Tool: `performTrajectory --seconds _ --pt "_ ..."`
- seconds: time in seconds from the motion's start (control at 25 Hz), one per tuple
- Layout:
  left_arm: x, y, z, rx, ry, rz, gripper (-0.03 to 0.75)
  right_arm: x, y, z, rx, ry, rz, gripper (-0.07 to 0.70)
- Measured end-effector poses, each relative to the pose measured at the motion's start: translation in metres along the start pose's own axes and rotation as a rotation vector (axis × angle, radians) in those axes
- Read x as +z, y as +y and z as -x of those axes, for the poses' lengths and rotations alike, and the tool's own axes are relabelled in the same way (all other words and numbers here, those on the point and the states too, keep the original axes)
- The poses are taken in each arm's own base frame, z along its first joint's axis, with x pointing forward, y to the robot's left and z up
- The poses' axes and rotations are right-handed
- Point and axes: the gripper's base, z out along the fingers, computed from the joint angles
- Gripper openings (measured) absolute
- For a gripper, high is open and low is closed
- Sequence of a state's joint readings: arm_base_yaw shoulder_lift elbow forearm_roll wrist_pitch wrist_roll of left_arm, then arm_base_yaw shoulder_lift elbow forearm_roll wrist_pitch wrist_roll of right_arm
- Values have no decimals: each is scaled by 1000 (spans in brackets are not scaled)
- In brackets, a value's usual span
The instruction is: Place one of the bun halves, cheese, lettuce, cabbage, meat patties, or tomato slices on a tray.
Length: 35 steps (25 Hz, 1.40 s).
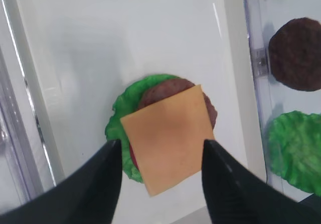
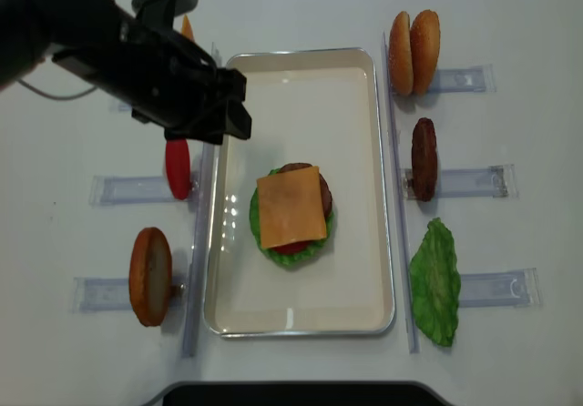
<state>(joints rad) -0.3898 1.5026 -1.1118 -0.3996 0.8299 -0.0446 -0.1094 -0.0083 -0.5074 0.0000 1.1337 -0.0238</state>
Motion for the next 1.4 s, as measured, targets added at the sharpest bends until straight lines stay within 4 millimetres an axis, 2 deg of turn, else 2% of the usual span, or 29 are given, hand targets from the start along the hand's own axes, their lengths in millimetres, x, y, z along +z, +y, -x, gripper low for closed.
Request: performTrajectory --seconds 0.28,0.4,0.6,0.68,0.92,1.0,1.2,1.32,1.4 --pt "-34 -12 24 25 -47 55 427 0 0 0 0 0 0 538" --pt "-43 -4 28 23 -49 182 428 0 0 0 0 0 0 538" --pt "-62 23 28 21 -12 537 429 0 0 0 0 0 0 538" --pt "-65 26 28 19 -3 576 429 0 0 0 0 0 0 538" --pt "-65 31 29 1 -2 551 429 0 0 0 0 0 0 538" --pt "-71 44 33 -26 -8 565 429 0 0 0 0 0 0 538" --pt "-97 107 40 -114 -30 653 429 0 0 0 0 0 0 538" --pt "-114 140 37 -147 -29 706 429 0 0 0 0 0 0 538" --pt "-123 154 34 -155 -19 738 429 0 0 0 0 0 0 538"
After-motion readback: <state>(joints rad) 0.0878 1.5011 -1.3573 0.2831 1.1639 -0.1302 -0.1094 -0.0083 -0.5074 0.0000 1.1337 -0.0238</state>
